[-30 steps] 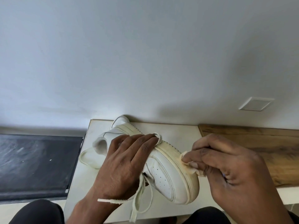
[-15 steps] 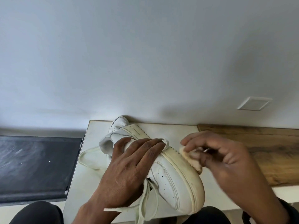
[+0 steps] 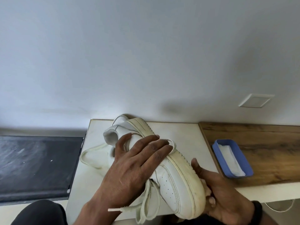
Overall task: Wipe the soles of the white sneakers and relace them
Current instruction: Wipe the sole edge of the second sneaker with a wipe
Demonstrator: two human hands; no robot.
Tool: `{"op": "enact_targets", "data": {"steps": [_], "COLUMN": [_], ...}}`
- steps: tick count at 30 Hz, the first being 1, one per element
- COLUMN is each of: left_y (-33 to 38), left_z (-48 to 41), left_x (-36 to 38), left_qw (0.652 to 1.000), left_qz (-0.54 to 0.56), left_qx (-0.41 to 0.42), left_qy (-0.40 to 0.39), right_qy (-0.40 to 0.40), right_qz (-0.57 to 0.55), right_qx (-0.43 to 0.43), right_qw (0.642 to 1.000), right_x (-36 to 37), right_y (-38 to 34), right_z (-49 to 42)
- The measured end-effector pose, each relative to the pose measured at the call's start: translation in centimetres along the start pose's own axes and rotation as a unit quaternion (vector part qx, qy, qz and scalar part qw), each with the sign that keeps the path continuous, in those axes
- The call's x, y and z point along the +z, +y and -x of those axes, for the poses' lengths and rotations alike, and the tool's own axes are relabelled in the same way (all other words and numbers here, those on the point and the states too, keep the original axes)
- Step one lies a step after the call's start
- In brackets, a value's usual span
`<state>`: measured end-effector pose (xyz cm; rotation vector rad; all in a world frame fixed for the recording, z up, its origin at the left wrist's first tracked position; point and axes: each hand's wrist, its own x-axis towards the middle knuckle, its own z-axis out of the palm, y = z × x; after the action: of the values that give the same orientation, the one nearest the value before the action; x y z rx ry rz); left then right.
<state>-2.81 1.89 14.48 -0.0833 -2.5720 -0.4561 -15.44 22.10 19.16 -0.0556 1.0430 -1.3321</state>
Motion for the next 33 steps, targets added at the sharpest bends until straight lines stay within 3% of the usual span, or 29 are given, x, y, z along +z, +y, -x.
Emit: {"op": "enact_targets", "data": {"steps": [7, 10, 12, 13, 17, 20, 21, 23, 24, 26, 27, 29, 33], "left_y": [1.1, 1.4, 1.7, 1.7, -0.5, -2.8, -3.3, -3.7, -3.5, -2.6, -1.7, 0.4, 1.4], "left_z": [0.1, 0.0, -0.1, -0.1, -0.3, 0.2, 0.5, 0.8, 0.7, 0.5, 0.3, -0.2, -0.4], "left_x": [0.7, 0.5, 0.5, 0.6, -0.3, -2.1, -2.4, -2.4, -2.3, -1.9, -1.5, -0.6, 1.3], "left_qw": [0.998, 0.997, 0.997, 0.998, 0.991, 0.961, 0.943, 0.882, 0.831, 0.746, 0.733, 0.742, 0.780], "left_qz": [-0.051, -0.062, -0.065, -0.067, -0.064, -0.038, 0.007, 0.196, 0.319, 0.490, 0.526, 0.540, 0.491], "left_qx": [0.026, 0.037, 0.032, 0.019, -0.096, -0.218, -0.274, -0.375, -0.411, -0.440, -0.430, -0.395, -0.387], "left_qy": [-0.028, -0.022, -0.006, 0.001, 0.073, 0.166, 0.189, 0.208, 0.195, 0.099, 0.035, -0.040, -0.017], "right_qy": [0.061, 0.054, 0.108, 0.133, 0.111, 0.132, 0.145, 0.183, 0.196, 0.219, 0.222, 0.214, 0.217], "right_qz": [0.047, 0.020, -0.035, -0.045, -0.001, 0.014, 0.033, 0.088, 0.117, 0.166, 0.182, 0.204, 0.223], "right_qx": [0.042, 0.049, 0.022, 0.005, -0.037, -0.062, -0.074, -0.095, -0.108, -0.139, -0.152, -0.162, -0.157], "right_qw": [0.996, 0.997, 0.993, 0.990, 0.993, 0.989, 0.986, 0.975, 0.968, 0.951, 0.946, 0.941, 0.937], "right_x": [0.0, 0.8, 1.8, 2.1, 1.3, 0.2, 0.2, 0.0, 0.0, 0.6, 1.1, 1.8, 2.8], "right_y": [-1.2, -1.0, -1.0, -1.1, -0.7, -0.1, 0.0, 0.6, 0.9, 1.5, 1.7, 2.0, 2.4], "right_z": [0.4, 0.8, 1.0, 1.2, 0.9, 0.1, -0.3, -1.3, -1.7, -2.4, -2.6, -3.1, -4.0]}}
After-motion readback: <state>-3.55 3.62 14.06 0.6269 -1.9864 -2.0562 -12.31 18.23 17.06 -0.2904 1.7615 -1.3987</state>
